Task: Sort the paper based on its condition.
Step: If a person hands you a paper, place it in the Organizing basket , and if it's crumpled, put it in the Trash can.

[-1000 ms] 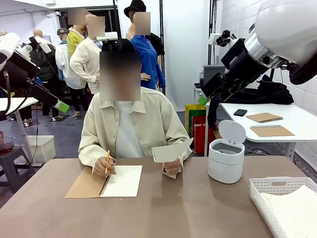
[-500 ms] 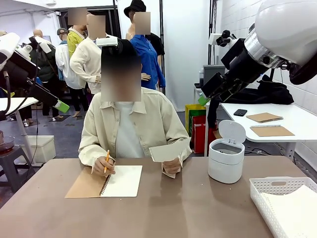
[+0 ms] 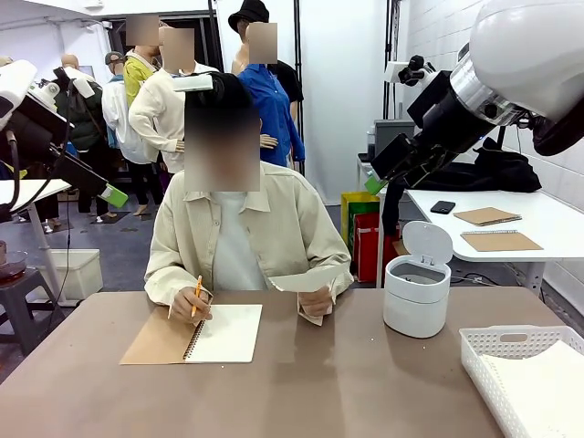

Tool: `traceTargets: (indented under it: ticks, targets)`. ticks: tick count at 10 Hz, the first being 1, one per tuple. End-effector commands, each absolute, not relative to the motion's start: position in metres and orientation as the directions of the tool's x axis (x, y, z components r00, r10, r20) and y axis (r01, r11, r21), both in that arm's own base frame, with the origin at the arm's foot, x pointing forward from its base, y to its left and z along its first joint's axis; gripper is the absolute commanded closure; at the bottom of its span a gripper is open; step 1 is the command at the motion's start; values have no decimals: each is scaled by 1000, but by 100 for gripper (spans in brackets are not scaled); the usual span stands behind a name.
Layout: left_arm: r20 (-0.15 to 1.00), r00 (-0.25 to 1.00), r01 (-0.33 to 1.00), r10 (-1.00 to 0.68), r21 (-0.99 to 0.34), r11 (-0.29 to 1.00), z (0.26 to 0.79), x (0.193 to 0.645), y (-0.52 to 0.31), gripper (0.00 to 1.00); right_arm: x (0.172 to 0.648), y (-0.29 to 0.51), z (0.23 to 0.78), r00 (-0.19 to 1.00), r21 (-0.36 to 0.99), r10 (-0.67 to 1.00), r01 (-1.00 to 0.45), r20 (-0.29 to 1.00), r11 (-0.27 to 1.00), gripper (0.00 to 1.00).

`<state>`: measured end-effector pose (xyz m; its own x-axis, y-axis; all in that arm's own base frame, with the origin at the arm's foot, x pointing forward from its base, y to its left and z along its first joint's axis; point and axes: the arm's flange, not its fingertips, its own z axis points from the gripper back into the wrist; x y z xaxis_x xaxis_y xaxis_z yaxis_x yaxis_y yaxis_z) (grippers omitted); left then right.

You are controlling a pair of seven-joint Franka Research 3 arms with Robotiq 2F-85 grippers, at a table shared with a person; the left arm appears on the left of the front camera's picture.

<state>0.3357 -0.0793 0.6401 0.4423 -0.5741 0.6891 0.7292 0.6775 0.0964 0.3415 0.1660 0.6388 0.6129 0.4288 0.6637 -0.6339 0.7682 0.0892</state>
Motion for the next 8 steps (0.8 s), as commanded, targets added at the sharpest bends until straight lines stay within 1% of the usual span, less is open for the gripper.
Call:
traceTargets:
  ticks: [1, 3, 4, 5, 6, 8]
  targets:
    - [693, 443, 731, -569, 89, 677, 640, 336, -80, 0, 342, 166, 639, 613, 89, 429, -634, 664, 768, 0]
    - [693, 443, 731, -569, 89, 677, 640, 336, -80, 0, 342, 166, 639, 613, 89, 429, -634, 664, 768, 0]
    - [693, 443, 731, -569, 89, 677, 640, 336, -80, 0, 351, 165, 630, 695, 214, 352, -589, 627, 780, 0]
    - [693, 443, 731, -569, 89, 677, 640, 336, -80, 0, 364, 158, 620, 782, 349, 253, -509, 570, 787, 0]
    - [693, 443, 731, -569, 89, 677, 640, 336, -80, 0, 381, 152, 610, 835, 455, 175, -445, 521, 771, 0]
    - [693, 443, 731, -569, 89, 677, 640, 336, -80, 0, 398, 145, 598, 907, 610, 67, -332, 415, 719, 0]
